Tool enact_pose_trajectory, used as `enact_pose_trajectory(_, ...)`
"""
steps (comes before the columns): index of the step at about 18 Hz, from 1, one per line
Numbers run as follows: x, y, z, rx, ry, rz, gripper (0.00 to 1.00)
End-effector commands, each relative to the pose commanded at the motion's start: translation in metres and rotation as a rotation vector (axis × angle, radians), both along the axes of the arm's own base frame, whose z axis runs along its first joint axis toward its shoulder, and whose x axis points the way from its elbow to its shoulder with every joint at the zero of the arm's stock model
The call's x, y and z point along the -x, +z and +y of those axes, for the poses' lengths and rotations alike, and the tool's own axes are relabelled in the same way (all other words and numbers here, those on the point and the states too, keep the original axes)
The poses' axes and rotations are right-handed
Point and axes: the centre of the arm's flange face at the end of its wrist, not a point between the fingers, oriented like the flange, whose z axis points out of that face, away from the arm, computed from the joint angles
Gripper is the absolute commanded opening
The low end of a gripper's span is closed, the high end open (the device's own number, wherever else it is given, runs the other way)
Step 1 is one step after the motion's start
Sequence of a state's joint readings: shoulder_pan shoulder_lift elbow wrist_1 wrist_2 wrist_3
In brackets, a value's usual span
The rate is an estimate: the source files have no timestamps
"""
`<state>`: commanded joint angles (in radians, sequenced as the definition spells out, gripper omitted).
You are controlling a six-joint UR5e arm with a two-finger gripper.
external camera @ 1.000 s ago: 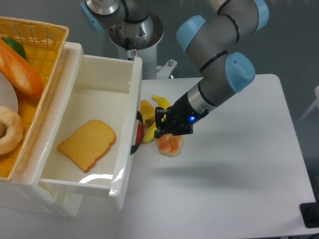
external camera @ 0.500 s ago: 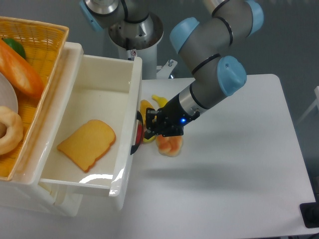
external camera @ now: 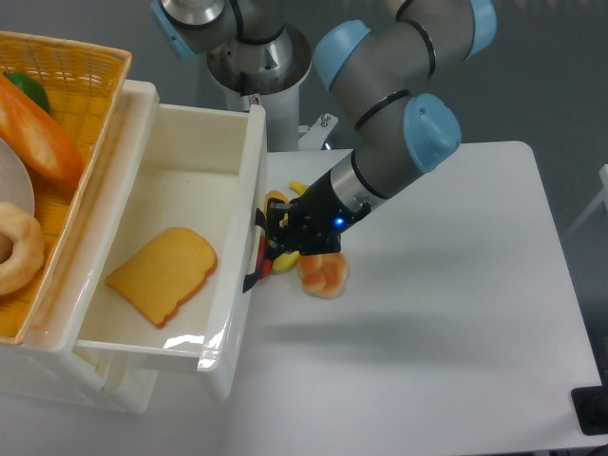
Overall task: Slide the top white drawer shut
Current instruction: 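Push the drawer front with the gripper into the cabinet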
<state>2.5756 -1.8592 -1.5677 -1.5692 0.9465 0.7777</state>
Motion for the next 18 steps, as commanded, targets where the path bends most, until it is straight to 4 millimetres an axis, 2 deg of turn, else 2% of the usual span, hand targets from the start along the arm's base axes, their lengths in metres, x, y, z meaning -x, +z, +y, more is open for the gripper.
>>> enact_pose_trajectory(6, -0.022, 0.006, 0.012, 0.003, -0.024, 0.002, 0.00)
enact_pose_trajectory(18, -0.063, 0.006, 0.040, 0.030, -0.063, -0.013, 0.00)
